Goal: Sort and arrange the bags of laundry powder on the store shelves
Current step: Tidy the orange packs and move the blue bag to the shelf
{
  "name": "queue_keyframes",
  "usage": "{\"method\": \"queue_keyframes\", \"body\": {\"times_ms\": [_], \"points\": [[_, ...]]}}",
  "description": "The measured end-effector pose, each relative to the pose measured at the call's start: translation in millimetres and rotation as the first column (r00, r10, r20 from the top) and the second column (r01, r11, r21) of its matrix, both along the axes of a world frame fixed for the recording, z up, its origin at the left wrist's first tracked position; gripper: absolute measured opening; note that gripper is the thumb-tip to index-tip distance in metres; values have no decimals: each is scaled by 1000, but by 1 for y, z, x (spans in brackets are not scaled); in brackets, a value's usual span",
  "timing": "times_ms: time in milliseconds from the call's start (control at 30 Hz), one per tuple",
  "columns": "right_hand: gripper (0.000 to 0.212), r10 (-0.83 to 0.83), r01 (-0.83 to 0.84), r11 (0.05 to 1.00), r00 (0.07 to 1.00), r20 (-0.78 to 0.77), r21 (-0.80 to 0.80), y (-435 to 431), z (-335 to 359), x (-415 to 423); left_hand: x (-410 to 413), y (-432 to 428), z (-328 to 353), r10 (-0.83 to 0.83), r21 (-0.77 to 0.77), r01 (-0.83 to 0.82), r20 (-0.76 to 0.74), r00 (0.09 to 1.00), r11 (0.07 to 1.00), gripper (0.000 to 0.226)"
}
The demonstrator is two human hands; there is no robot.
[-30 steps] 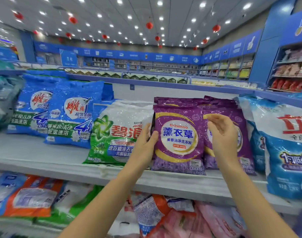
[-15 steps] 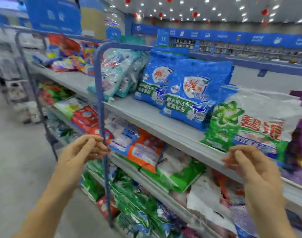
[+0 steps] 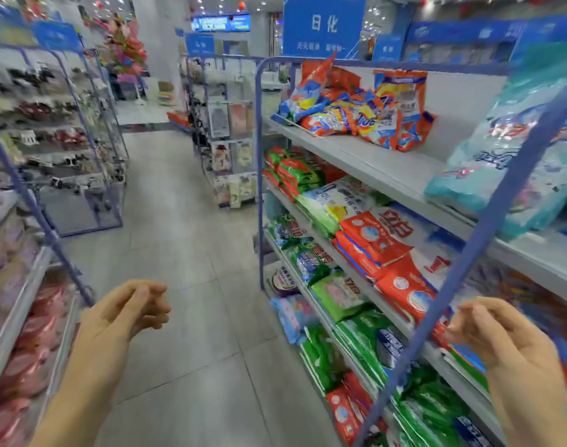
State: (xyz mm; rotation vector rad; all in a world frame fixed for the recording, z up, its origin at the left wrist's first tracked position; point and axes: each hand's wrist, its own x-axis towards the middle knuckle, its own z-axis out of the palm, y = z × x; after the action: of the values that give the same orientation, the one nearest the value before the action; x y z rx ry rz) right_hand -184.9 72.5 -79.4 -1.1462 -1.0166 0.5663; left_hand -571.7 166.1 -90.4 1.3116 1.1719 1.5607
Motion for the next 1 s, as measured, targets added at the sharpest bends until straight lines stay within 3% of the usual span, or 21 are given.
{"method": "queue_keyframes", "body": {"times_ms": [133,400,533,667,800,1000], "points": [[39,52,-52,998,999,5,-29,76,-10,-25,-30,48,-8,64,-10,-63,17,998,998,25],[22,82,-83,996,996,-47,-28,229,-24,-29,-33,177,-32,148,-60,-144,50,988,988,30],[25,79,-76,996,994,-73,37,317,-13,-16,-21,267,-21,192,-70,-190,36,981,979,31],[22,75,-69,993,995,-58,97,393,16,2,-8,352,2,164,-36,-163,42,986,986,41],[21,72,-70,989,997,-13,134,443,38,16,10,426,9,109,2,-109,45,993,994,32],[29,-135,128,979,990,32,161,485,52,40,52,535,14,-84,69,78,88,993,995,46]]}}
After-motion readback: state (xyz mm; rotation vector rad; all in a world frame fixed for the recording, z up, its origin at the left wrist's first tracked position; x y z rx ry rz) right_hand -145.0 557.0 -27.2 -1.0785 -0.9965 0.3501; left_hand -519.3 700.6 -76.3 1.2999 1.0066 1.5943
